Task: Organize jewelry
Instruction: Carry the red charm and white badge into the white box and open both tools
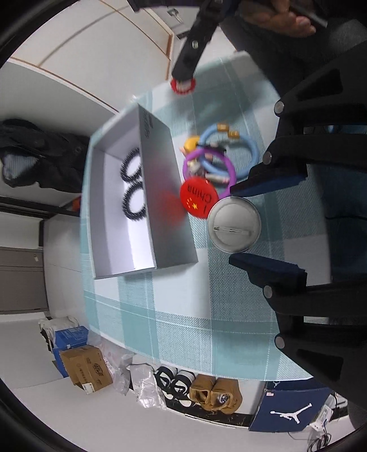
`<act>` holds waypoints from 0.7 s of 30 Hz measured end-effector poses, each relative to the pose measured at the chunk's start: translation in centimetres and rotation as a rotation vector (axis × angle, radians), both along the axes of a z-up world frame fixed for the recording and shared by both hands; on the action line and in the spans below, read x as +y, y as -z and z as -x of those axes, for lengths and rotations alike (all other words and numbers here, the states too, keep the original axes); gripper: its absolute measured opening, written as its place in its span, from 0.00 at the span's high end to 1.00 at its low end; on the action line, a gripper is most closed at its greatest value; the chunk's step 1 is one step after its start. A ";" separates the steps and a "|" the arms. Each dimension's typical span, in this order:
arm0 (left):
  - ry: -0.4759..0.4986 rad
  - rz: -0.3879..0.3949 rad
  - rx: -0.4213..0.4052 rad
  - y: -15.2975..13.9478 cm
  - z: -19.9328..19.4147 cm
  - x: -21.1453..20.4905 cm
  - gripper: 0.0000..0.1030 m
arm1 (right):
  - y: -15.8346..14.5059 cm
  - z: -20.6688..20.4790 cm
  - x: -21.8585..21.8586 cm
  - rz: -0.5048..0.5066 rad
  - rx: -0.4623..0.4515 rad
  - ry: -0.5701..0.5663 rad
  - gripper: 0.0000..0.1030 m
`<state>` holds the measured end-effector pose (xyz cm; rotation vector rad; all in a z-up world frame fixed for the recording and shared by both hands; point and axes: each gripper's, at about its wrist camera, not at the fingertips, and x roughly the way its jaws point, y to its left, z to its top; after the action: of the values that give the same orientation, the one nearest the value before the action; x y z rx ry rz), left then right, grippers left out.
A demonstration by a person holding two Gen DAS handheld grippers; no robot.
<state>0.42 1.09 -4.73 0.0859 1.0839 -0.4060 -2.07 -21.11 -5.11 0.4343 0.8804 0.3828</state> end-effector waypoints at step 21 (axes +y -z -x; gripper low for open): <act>-0.015 0.203 -0.203 -5.9 -2.1 0.8 0.65 | -5.0 -3.3 1.6 -0.034 -0.122 -0.026 0.73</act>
<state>2.51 1.85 1.17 -0.0600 0.8386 -0.4805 1.21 -19.51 -0.10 0.4271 0.7627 0.4439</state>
